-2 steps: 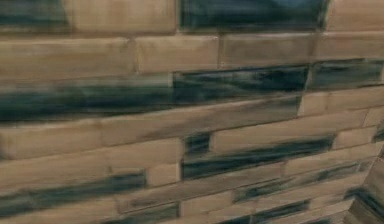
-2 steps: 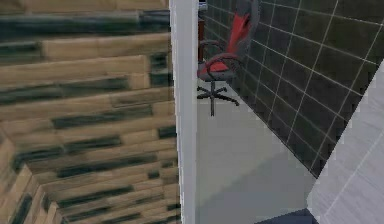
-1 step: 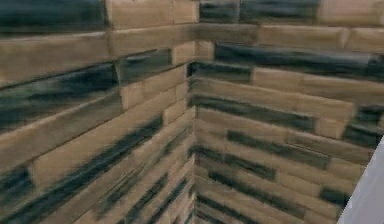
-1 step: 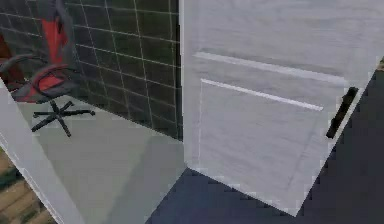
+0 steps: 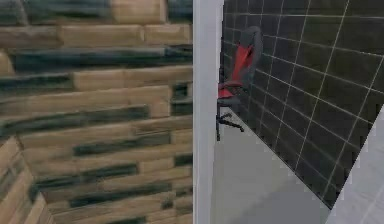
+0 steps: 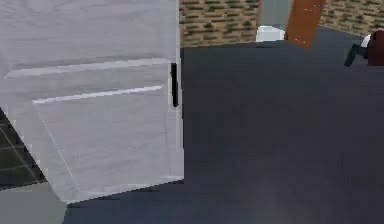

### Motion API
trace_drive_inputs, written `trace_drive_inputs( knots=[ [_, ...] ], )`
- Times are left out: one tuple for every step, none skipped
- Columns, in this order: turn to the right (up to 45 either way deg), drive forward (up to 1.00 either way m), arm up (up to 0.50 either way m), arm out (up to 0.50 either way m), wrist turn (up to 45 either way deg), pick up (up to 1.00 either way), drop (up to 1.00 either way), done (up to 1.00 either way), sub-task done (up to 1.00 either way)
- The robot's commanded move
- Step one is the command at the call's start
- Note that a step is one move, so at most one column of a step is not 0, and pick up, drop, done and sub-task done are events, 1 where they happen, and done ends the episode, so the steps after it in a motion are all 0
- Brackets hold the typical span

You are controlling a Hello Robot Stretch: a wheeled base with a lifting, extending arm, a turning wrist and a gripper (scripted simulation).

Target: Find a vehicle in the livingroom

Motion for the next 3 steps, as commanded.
trace_drive_inputs(
  knots=[
    [30.0,0.00,0.00,0.00,0.0,0.00,0.00,0.00,0.00],
    [0.0,0.80,0.00,0.00,0.0,0.00,0.00,0.00,0.00],
    [-39.0,0.00,0.00,0.00,0.0,0.00,0.00,0.00,0.00]
  ],
)
